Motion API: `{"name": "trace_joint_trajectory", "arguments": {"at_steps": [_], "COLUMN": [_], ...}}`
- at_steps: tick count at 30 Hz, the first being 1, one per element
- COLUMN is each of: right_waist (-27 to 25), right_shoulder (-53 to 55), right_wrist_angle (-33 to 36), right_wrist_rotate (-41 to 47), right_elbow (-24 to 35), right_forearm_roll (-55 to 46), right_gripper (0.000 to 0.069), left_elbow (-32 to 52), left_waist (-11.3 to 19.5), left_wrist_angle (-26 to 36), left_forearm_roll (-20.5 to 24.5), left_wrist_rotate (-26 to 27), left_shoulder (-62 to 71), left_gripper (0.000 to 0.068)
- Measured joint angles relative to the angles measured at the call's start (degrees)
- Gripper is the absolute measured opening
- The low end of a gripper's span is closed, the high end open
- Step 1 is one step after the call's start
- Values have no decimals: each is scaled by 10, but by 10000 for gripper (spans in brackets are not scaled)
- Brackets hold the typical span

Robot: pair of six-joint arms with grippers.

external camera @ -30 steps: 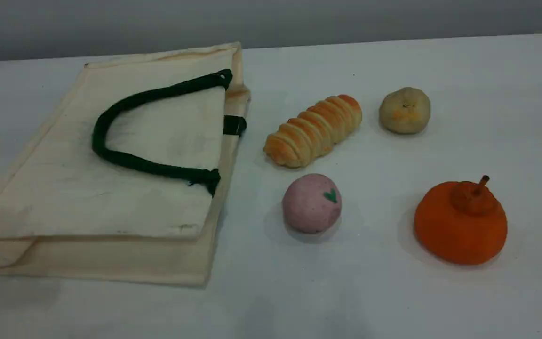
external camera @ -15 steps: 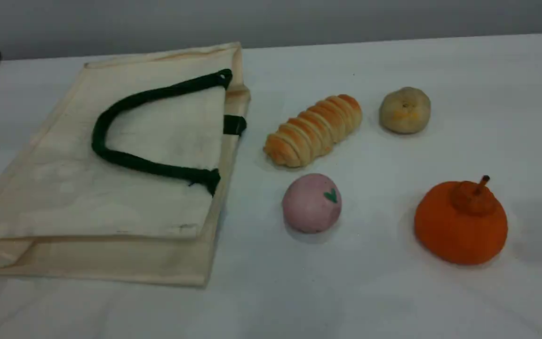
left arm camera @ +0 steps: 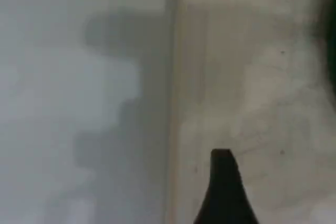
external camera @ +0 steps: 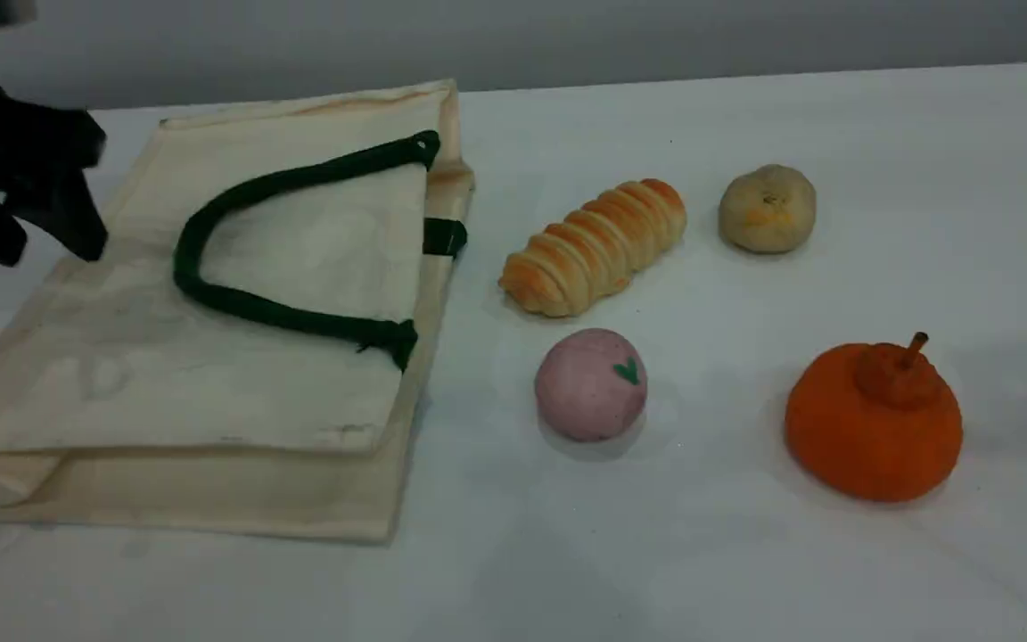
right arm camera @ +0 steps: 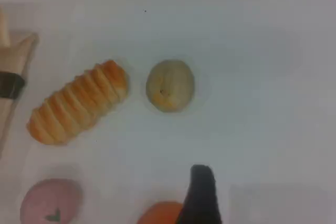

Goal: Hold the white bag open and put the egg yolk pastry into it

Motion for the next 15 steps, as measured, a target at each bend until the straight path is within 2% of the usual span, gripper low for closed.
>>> {"name": "trace_joint_trajectory", "arguments": {"at_steps": [3,7,15], "right_waist": [0,0,0], "right_shoulder": [0,0,0], "right_wrist_angle": [-1,-1,-1], "right_wrist_rotate": [0,0,0], "right_elbow": [0,0,0], "right_forearm_roll": [12,17,19], "right_gripper": [545,545,545], "left_elbow": [-20,-52,-87], "left_waist": [0,0,-19], "left_wrist_angle": [-1,2,-7], "left_forearm_roll": [-9,-52,-135], "left_wrist_rotate": [0,7,64], "left_shoulder": [32,68,87], "left_gripper": [444,444,444]}}
